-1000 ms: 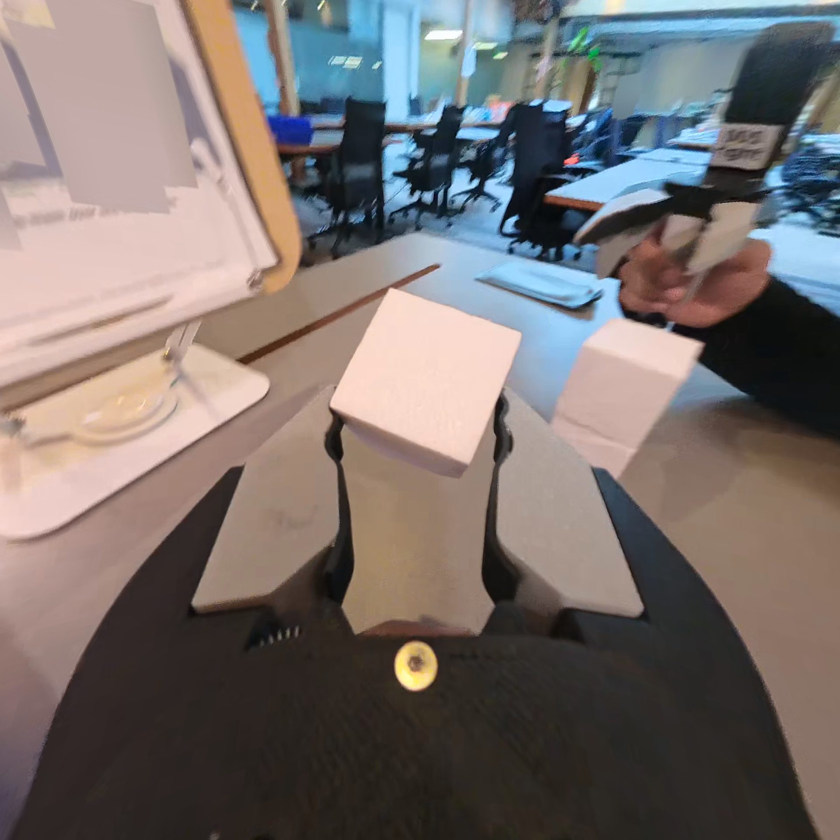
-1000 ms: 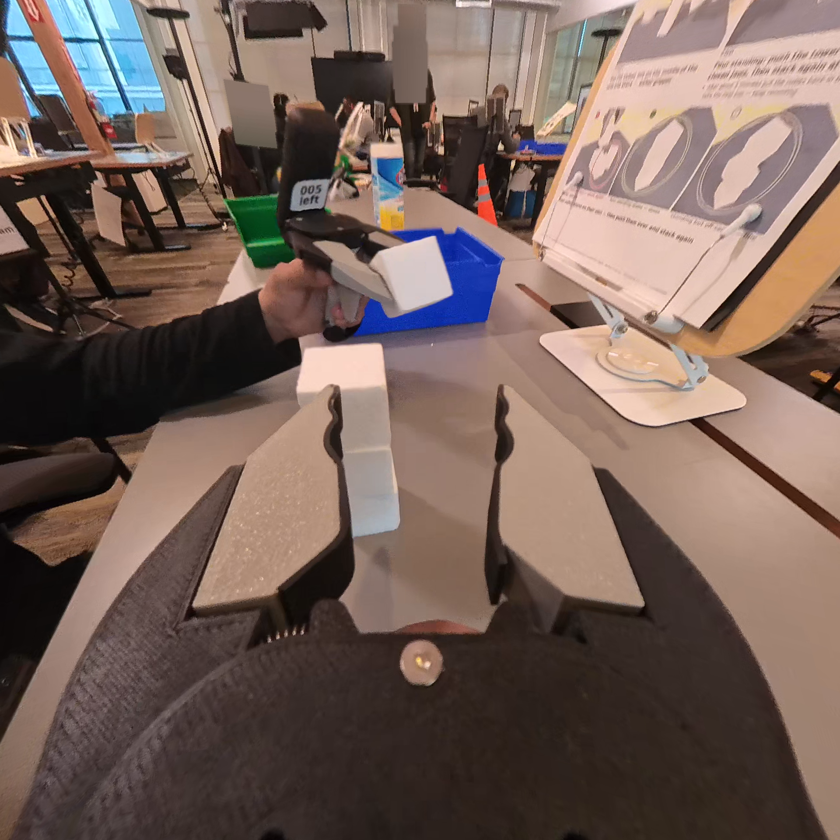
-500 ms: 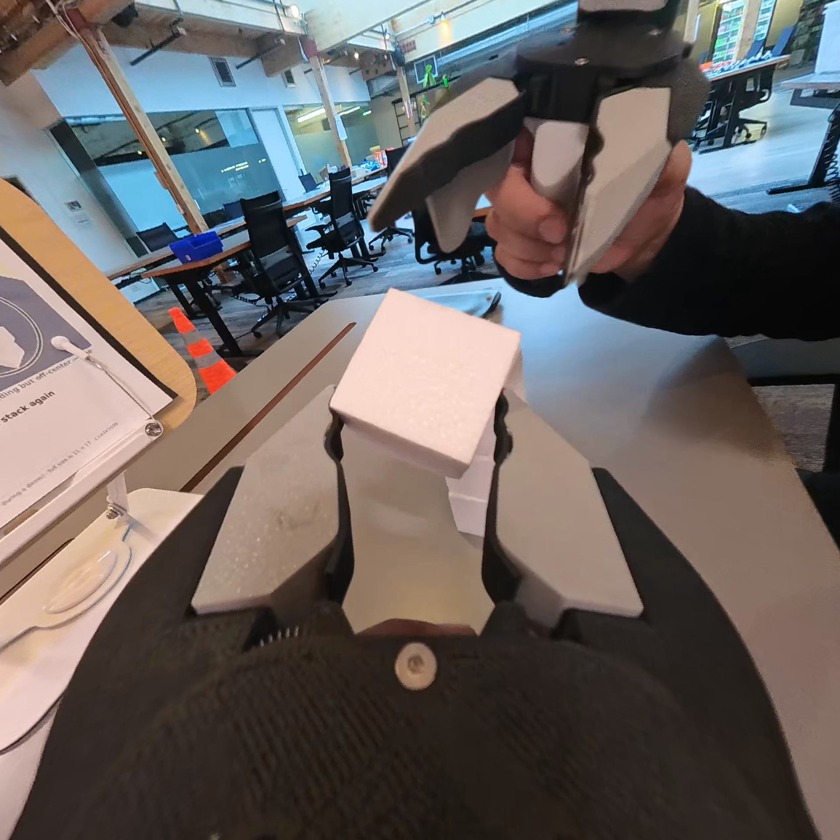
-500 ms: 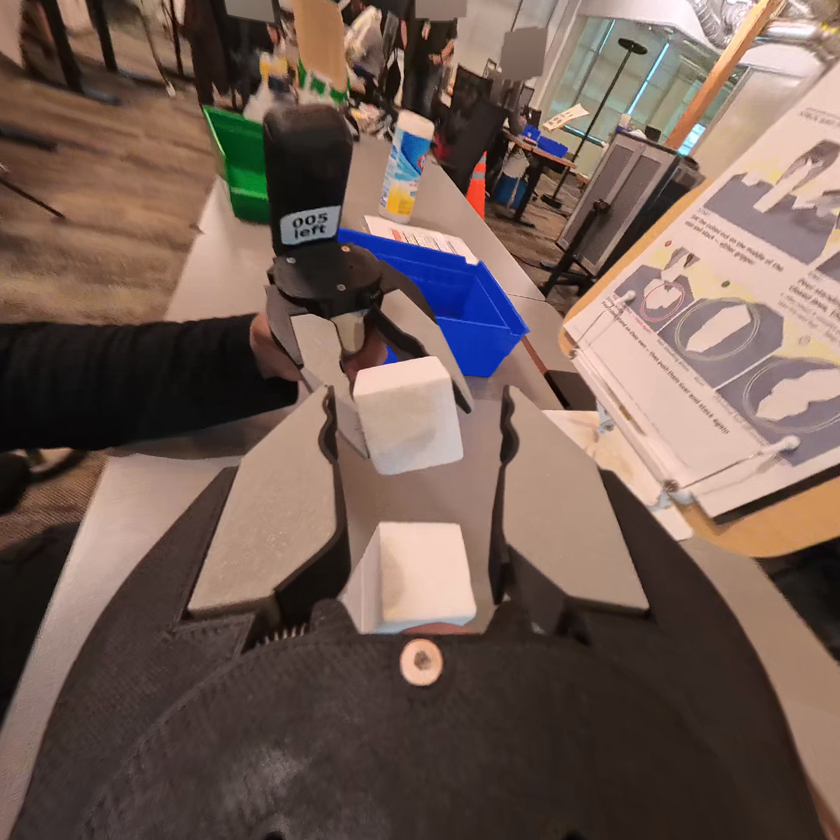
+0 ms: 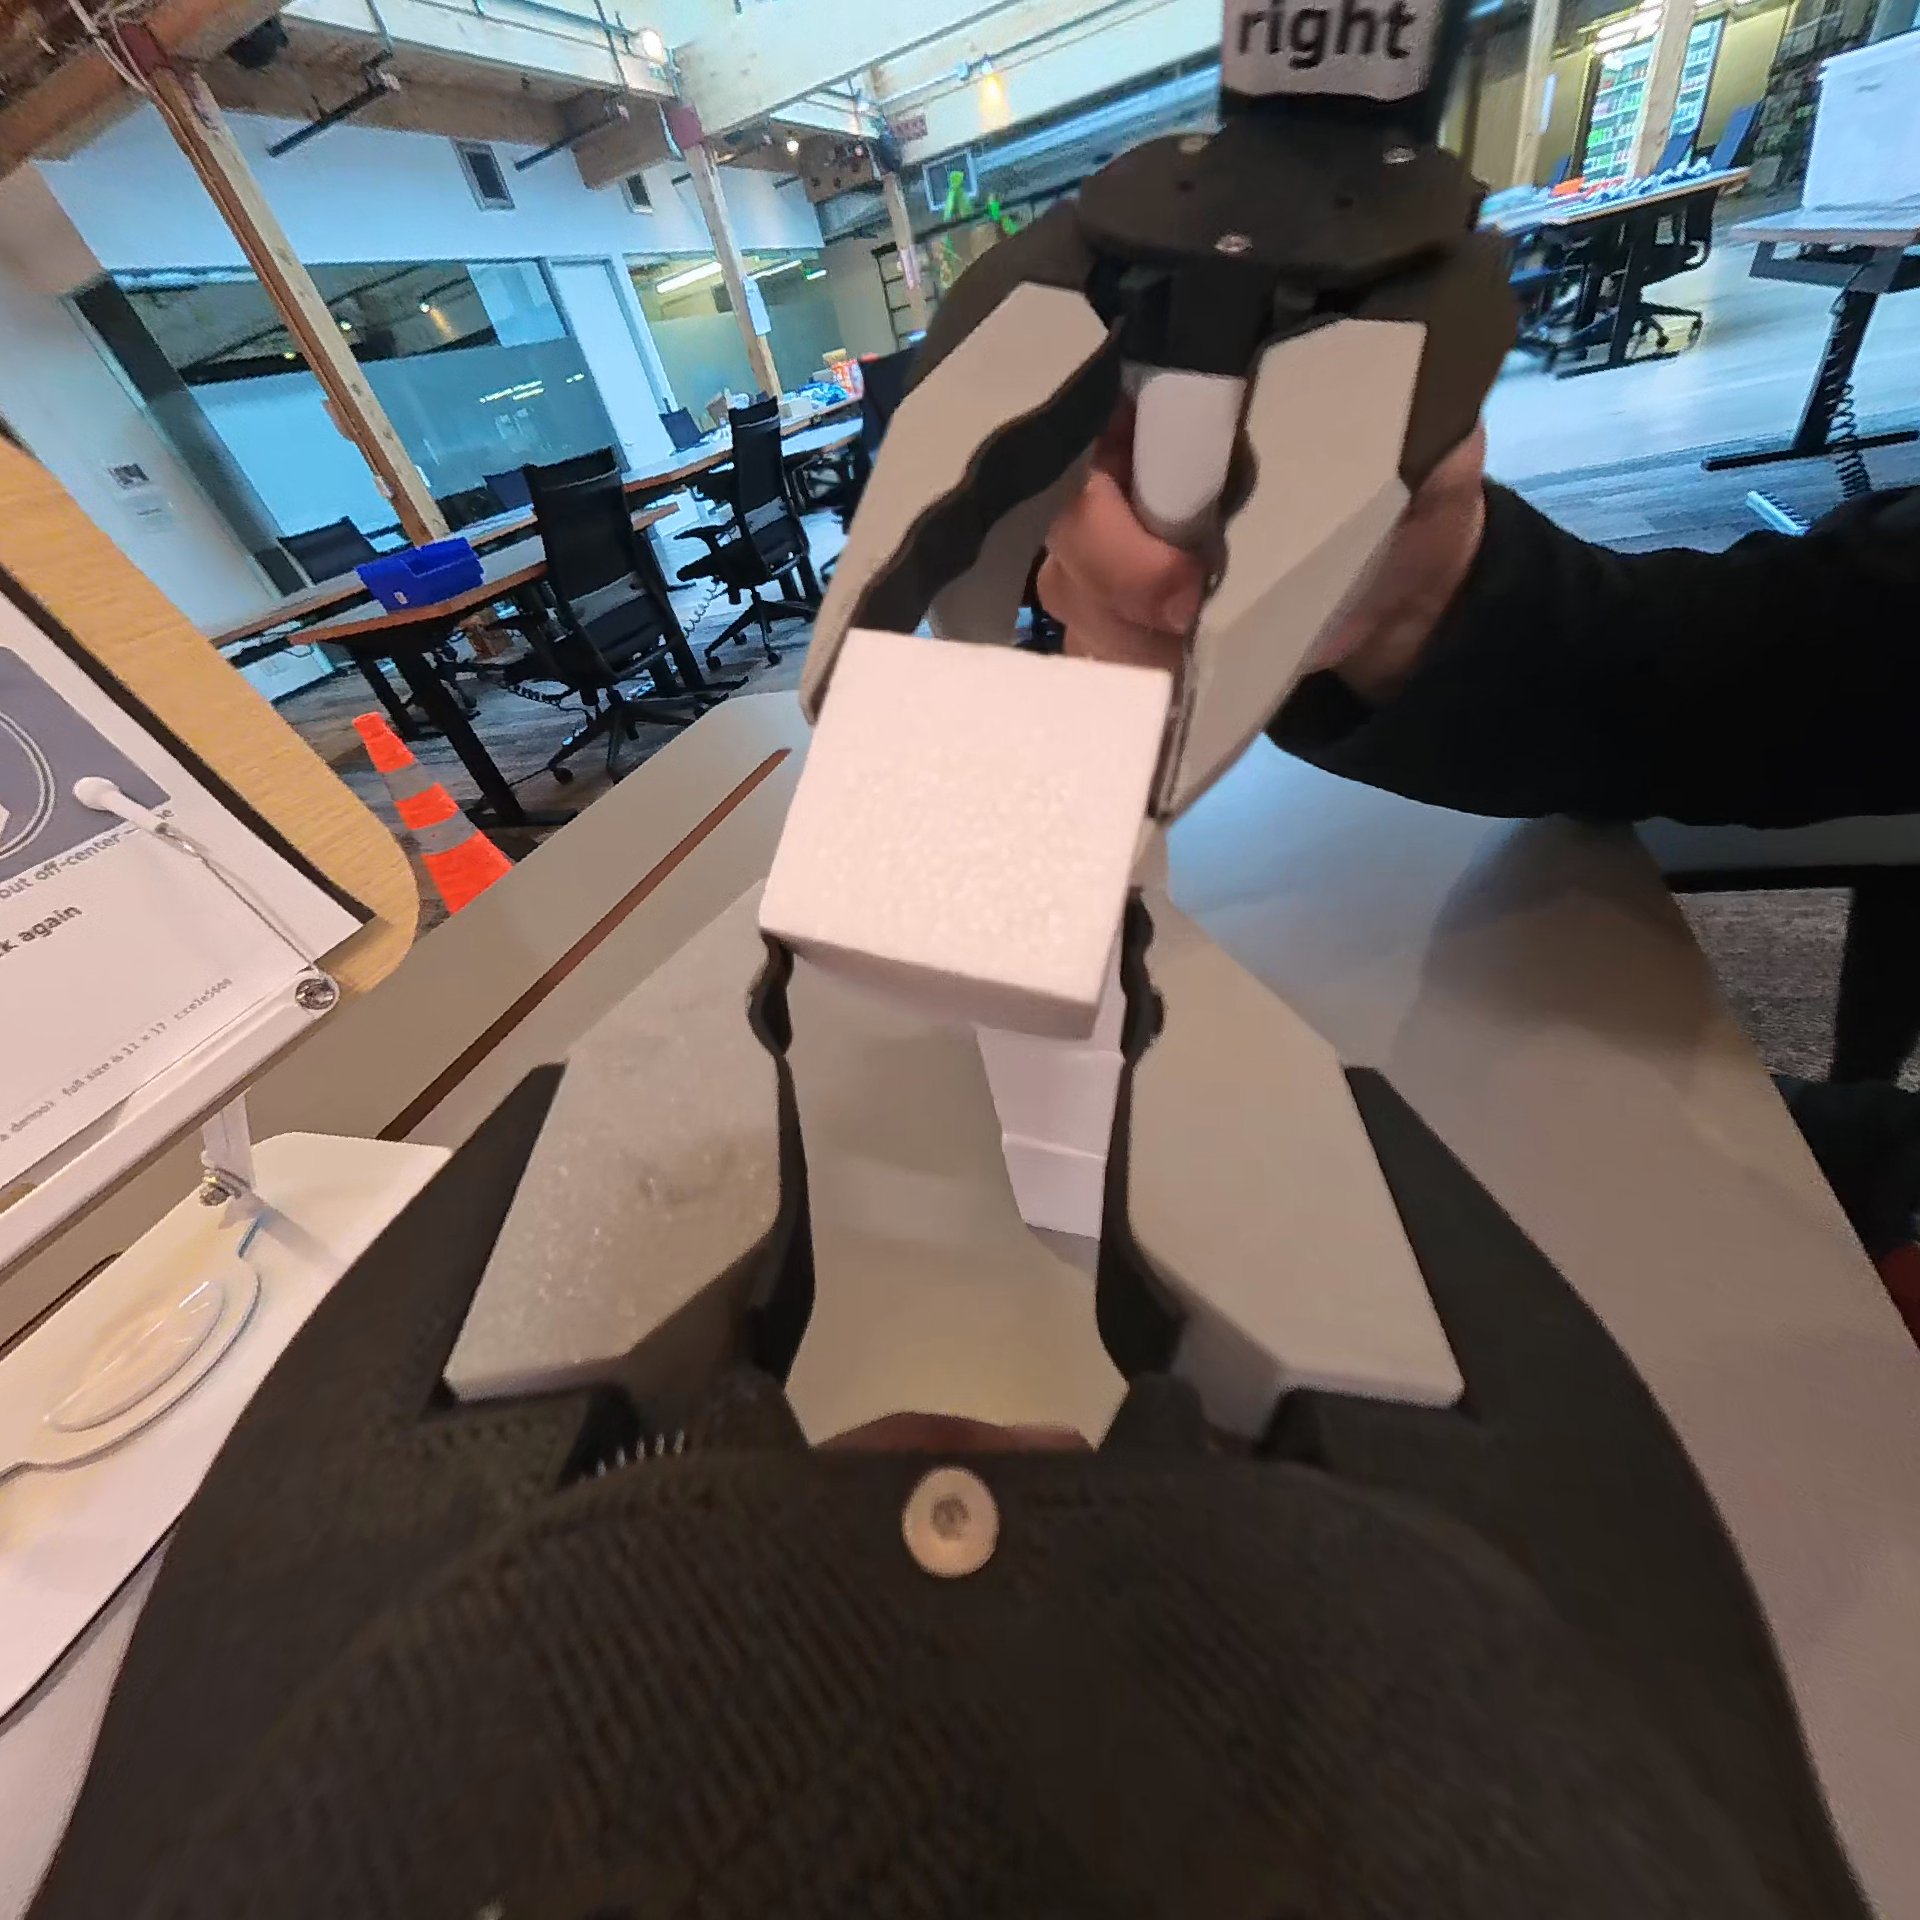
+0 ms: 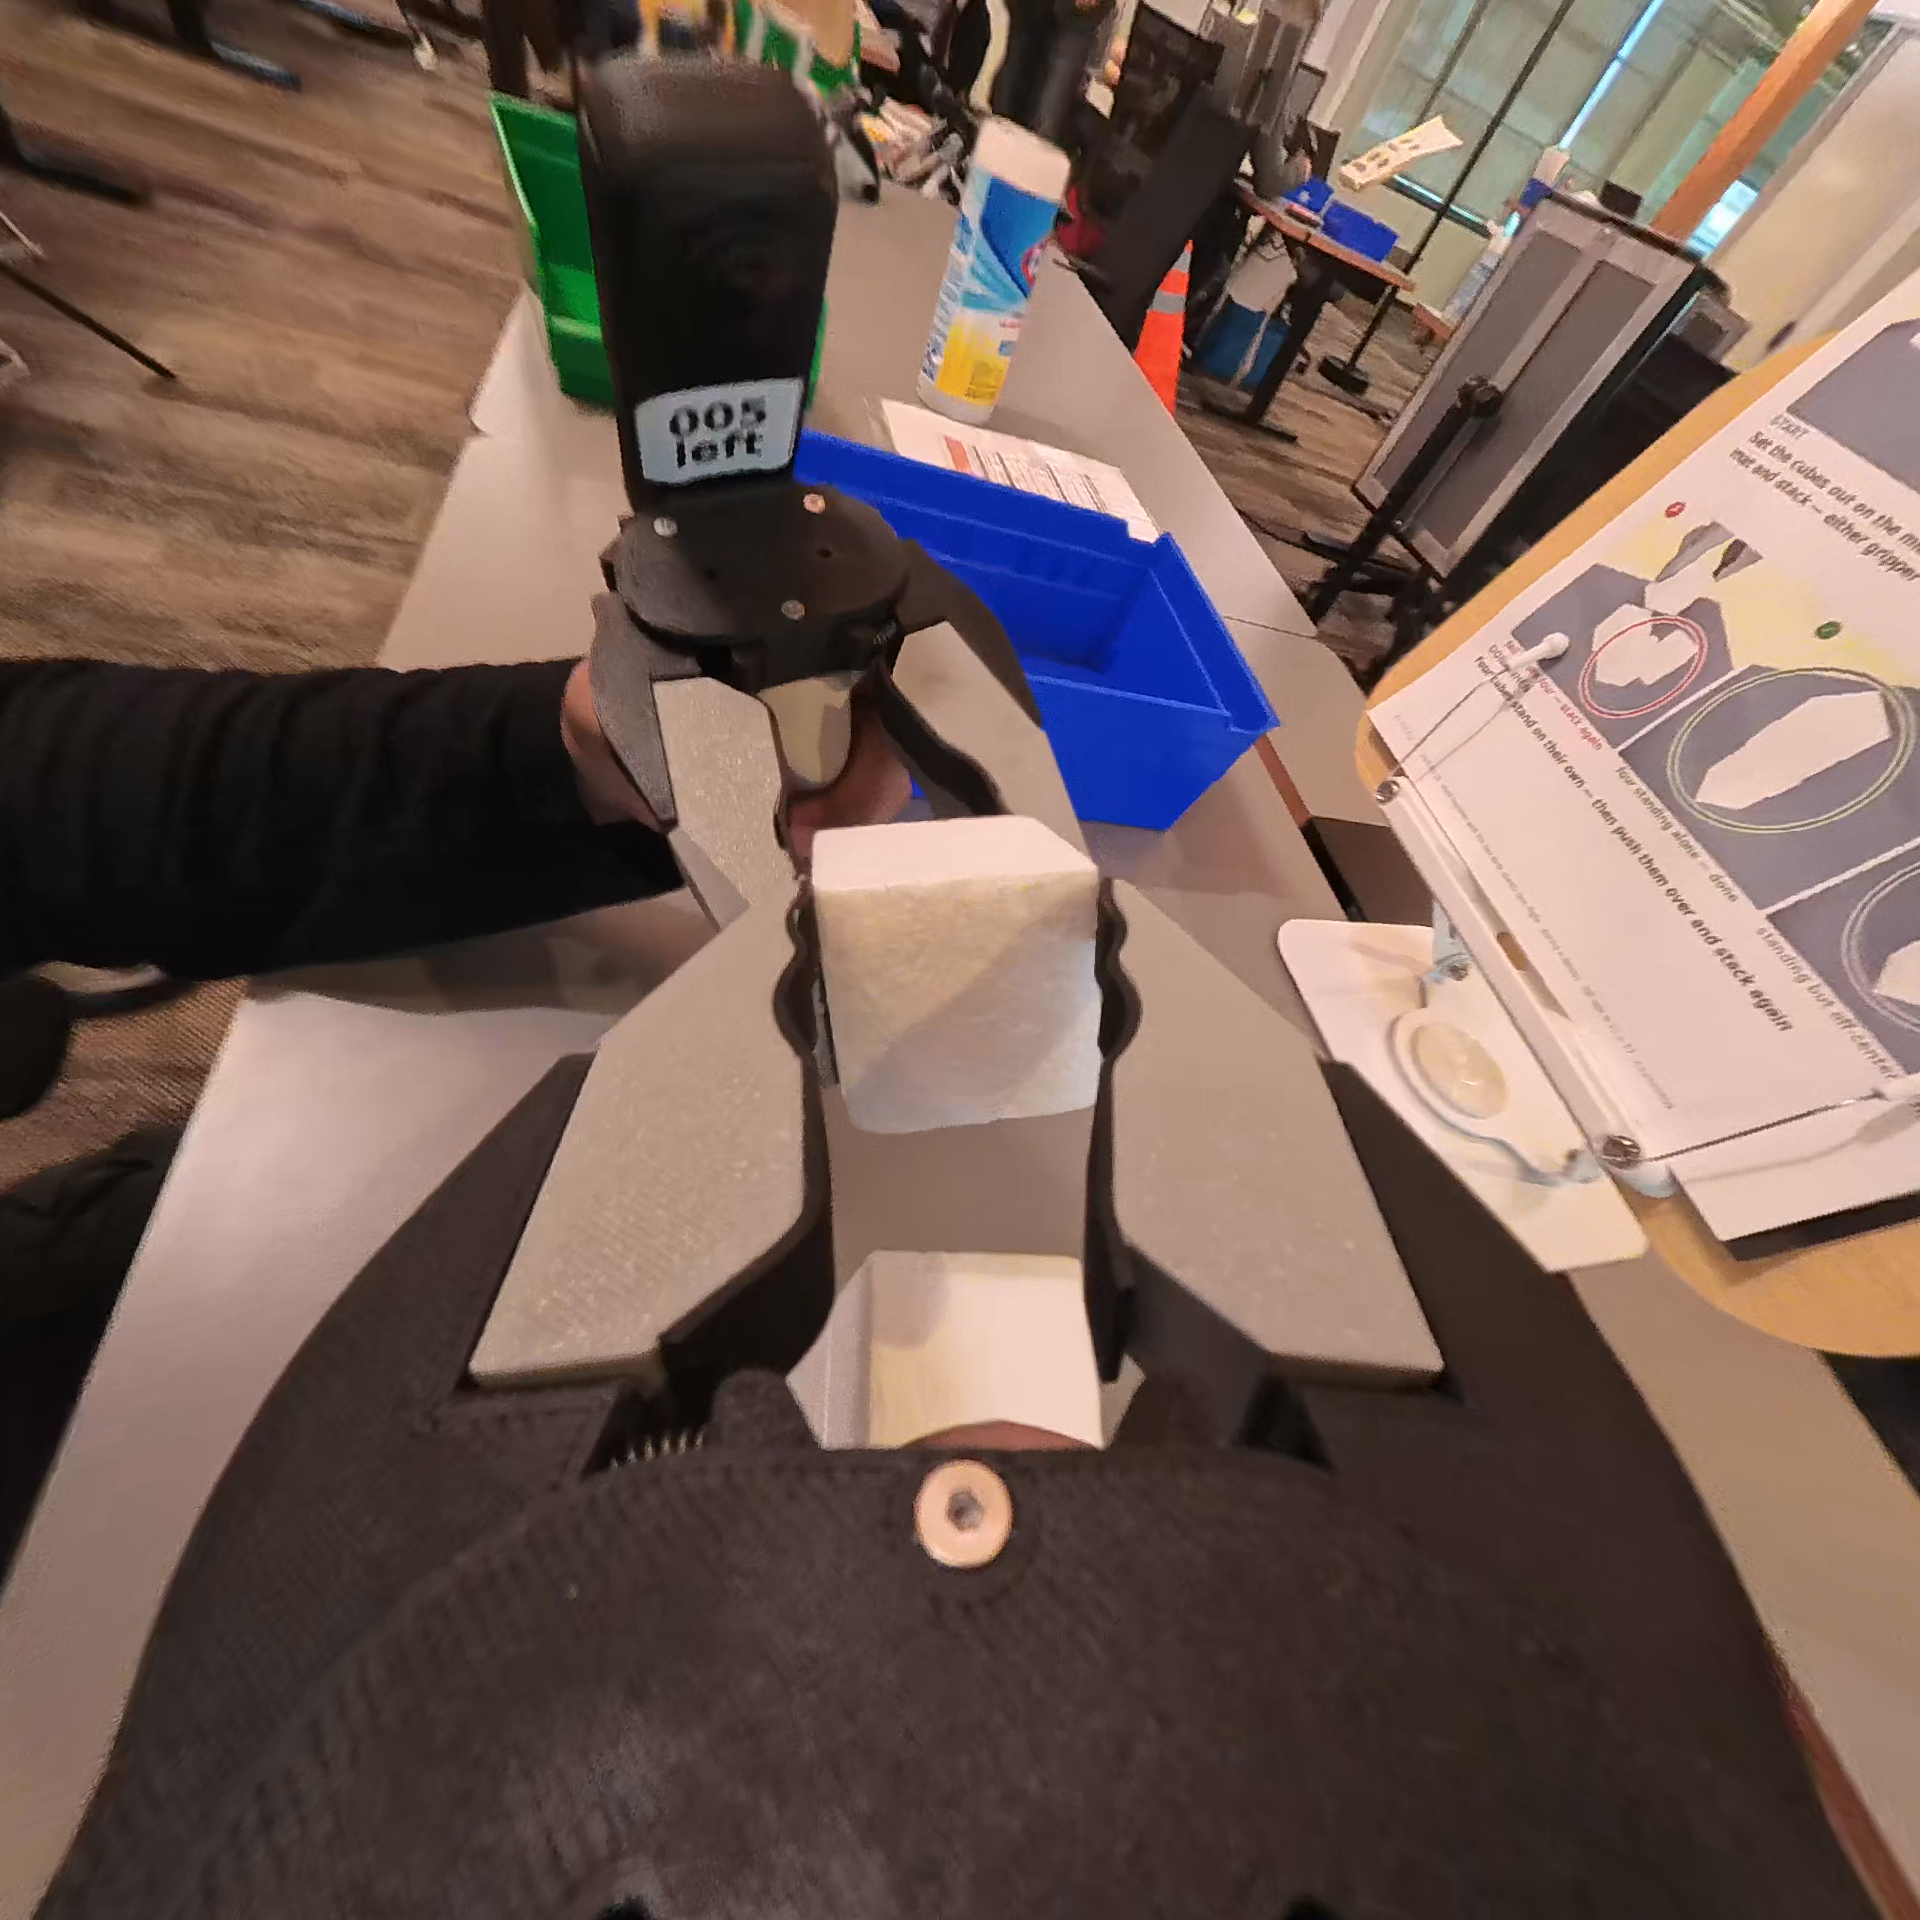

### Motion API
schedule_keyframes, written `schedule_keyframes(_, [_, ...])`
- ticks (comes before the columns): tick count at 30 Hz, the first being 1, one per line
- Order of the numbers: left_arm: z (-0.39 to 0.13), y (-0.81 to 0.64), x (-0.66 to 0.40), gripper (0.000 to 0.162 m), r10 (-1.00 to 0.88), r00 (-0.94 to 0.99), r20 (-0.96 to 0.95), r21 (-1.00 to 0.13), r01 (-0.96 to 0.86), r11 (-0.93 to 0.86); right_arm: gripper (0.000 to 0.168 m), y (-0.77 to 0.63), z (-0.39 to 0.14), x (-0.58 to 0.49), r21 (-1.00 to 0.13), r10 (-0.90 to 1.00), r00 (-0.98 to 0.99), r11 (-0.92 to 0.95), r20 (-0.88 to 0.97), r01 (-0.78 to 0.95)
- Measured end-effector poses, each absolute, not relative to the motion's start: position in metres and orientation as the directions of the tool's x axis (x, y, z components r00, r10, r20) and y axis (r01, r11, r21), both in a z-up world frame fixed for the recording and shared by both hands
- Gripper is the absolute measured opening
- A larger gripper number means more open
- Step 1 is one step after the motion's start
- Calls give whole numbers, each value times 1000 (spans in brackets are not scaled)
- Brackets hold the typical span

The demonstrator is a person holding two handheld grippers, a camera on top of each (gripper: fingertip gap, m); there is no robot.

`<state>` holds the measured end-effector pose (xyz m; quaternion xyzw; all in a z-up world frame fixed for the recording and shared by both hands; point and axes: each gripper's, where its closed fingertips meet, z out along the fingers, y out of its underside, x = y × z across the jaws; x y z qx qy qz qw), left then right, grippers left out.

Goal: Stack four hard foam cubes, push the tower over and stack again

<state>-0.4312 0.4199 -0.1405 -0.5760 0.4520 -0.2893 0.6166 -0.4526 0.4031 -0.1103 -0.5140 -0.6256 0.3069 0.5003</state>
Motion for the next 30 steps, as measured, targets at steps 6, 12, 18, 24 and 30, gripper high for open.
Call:
schedule_keyframes(6, [-146,418,-427,53,-880,406,-248,-965,-188,185,51,406,-92,-435,-935,971,24,223,238,275])
schedule_keyframes(12, [-160,442,-437,54,-862,481,-163,-979,-190,79,51,423,-83,-407,-981,993,18,108,113,164])
schedule_keyframes(18, [-182,470,-452,54,-822,568,-38,-980,-183,-82,51,440,-106,-388,-992,994,81,59,69,115])
schedule_keyframes(24, [-182,476,-459,54,-802,597,-6,-983,-153,-106,51,437,-111,-389,-996,997,76,19,26,88])
schedule_keyframes(30, [-184,478,-461,54,-798,603,5,-981,-150,-120,51,432,-120,-392,-990,995,76,51,62,131])
